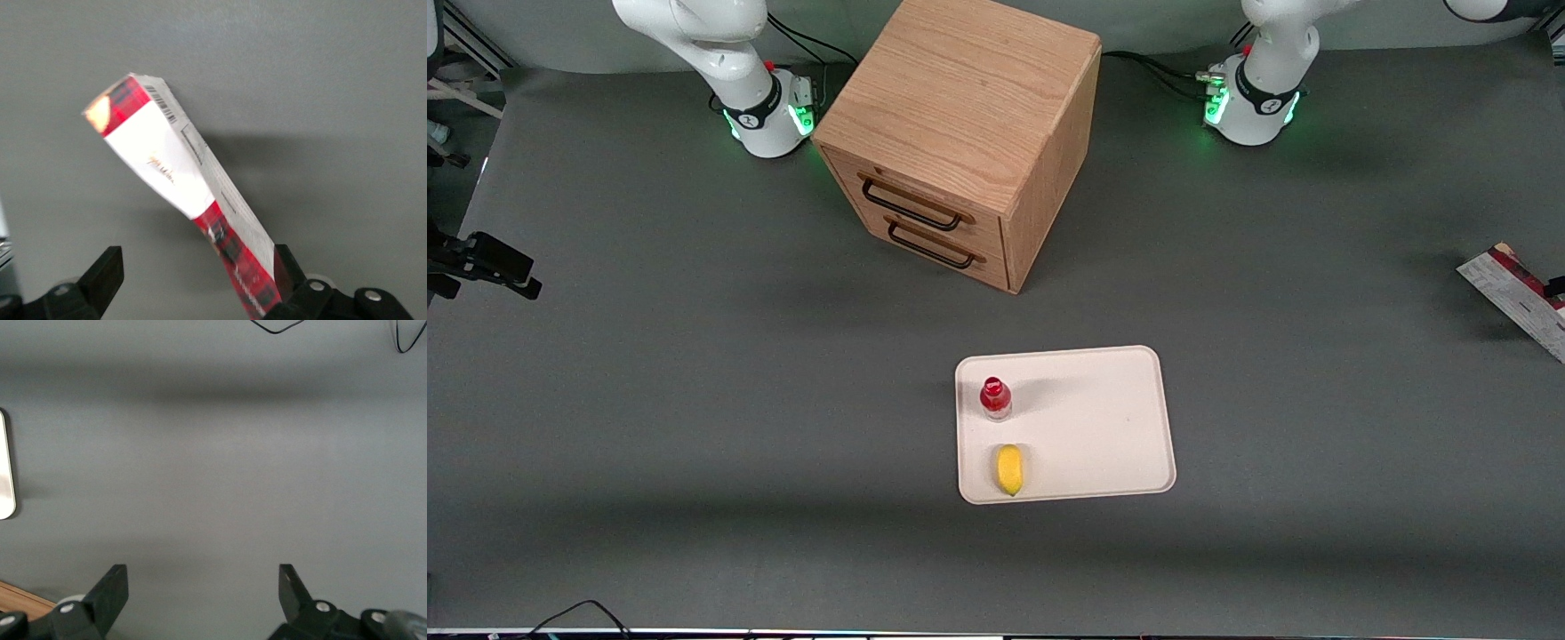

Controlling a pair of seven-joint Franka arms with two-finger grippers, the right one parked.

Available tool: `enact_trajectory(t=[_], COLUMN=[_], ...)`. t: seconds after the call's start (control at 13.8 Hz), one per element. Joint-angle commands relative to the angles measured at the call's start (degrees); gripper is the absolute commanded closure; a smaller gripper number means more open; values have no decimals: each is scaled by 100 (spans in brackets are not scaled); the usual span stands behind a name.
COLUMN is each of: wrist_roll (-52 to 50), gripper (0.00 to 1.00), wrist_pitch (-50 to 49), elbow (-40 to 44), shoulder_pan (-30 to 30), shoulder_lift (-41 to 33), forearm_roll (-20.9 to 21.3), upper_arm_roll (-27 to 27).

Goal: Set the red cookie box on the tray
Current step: 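Lower the left gripper onto the red-and-white cookie box and grasp it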

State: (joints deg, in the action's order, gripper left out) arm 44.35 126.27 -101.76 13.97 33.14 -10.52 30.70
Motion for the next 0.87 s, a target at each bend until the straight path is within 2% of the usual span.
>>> enact_trajectory(t=[0.0, 0.07, 0.14, 0.22, 0.29, 0.36, 0.65, 0.8], wrist_roll=[555, 757, 863, 891, 1065, 1119, 1146, 1067], gripper=[0, 3, 23, 46, 84, 100, 100, 100], wrist_pitch=[318, 450, 538, 592, 592, 583, 417, -186], elbow=[-46, -46, -46, -46, -37, -37, 94, 461], shoulder_pan=[18, 27, 36, 53, 62, 62, 27, -8], shoulder_lift=[209, 332, 437, 517, 561, 562, 457, 377], forearm_roll=[-616, -879, -1195, -1451, -1558, -1559, -1524, -1515], upper_arm_roll=[76, 76, 76, 76, 85, 102, 199, 269])
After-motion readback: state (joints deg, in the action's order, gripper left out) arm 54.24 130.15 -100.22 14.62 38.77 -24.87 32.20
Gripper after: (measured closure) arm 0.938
